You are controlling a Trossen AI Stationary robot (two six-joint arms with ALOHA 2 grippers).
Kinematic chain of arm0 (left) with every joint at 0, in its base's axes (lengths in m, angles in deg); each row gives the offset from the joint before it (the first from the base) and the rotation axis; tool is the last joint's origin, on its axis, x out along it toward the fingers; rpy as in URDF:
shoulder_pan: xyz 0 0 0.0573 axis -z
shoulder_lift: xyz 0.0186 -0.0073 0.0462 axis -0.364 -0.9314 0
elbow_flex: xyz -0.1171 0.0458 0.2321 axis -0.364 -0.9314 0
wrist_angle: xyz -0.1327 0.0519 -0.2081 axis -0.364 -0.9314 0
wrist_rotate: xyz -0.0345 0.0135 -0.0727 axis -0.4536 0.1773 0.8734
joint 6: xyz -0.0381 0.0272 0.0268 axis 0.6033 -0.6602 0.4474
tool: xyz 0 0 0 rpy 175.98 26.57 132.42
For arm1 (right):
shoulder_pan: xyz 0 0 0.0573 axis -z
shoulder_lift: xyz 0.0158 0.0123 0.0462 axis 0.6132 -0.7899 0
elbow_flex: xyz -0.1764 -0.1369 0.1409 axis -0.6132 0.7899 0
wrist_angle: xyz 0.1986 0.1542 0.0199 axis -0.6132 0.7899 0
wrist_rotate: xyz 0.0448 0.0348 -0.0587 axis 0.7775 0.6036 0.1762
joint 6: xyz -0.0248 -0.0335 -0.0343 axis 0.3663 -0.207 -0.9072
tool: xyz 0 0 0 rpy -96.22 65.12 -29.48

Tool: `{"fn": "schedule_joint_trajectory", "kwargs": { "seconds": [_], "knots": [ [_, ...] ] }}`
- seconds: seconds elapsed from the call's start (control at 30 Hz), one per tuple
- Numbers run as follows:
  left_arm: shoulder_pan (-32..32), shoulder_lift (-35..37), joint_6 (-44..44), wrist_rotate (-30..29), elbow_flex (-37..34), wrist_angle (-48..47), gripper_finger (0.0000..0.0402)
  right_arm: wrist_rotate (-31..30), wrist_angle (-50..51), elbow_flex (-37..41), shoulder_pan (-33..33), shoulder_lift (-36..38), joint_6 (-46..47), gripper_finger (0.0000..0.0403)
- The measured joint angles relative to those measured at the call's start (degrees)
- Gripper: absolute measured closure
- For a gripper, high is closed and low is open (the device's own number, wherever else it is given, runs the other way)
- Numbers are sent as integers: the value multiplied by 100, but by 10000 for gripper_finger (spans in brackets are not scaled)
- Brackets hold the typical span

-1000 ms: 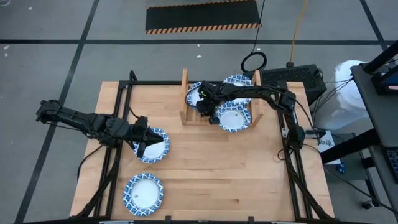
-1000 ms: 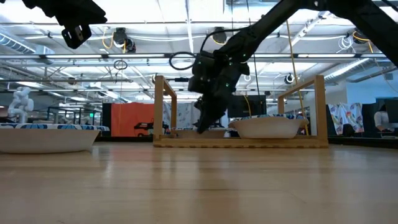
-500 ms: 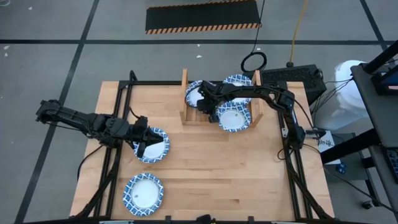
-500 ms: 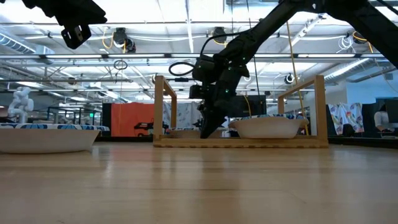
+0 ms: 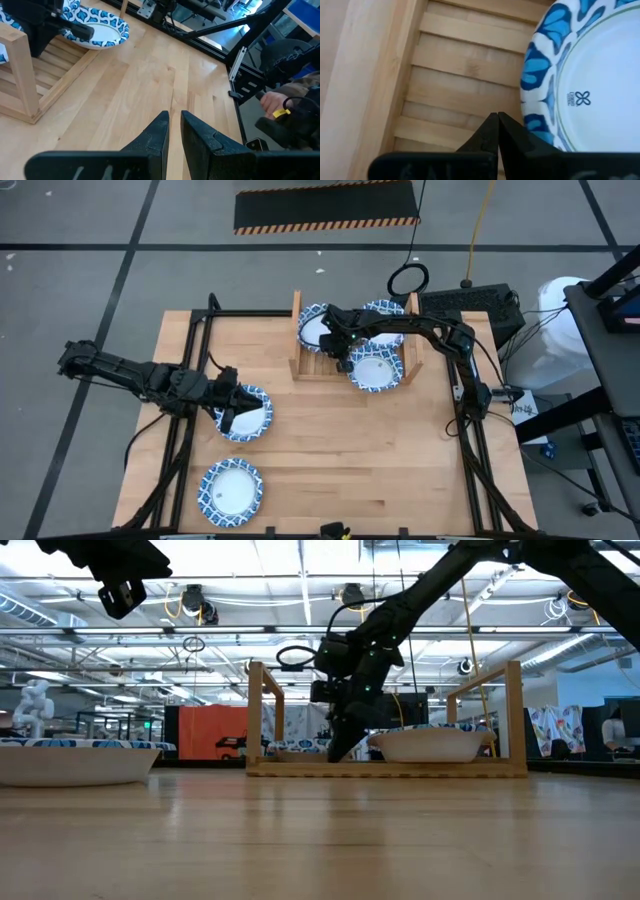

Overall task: Place and stack bowls onto a shelf
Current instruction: Put the blue patterned bowl on the shelf, then stack the right blue patterned bowl on top of the other blue patterned bowl on the shelf

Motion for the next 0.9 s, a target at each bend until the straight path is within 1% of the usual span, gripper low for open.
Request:
{"fn": "schedule_joint_trajectory", "kwargs": {
  "seconds": [0.2, 0.33, 0.53, 0.63, 0.73, 0.9],
  "knots": [
    [0, 0, -22, 0, 0, -2, 348, 4, 63, 0, -100, 67, 24, 403],
    [0, 0, -96, -2, 0, -2, 348, 4, 312, 0, -196, 372, 17, 403],
    [0, 2, -309, 2, 0, -3, 348, 9, 753, -2, -377, 1276, 9, 403],
    [-2, 2, -103, 175, 0, -2, 348, 2, 954, -2, -468, 1803, 22, 403],
    [-1, 2, 324, 338, 0, -3, 348, -2, 977, -2, -562, 2304, 120, 403],
    [-2, 2, 518, 699, 0, -4, 348, -4, 967, -2, -688, 3034, 717, 392]
  ]
}}
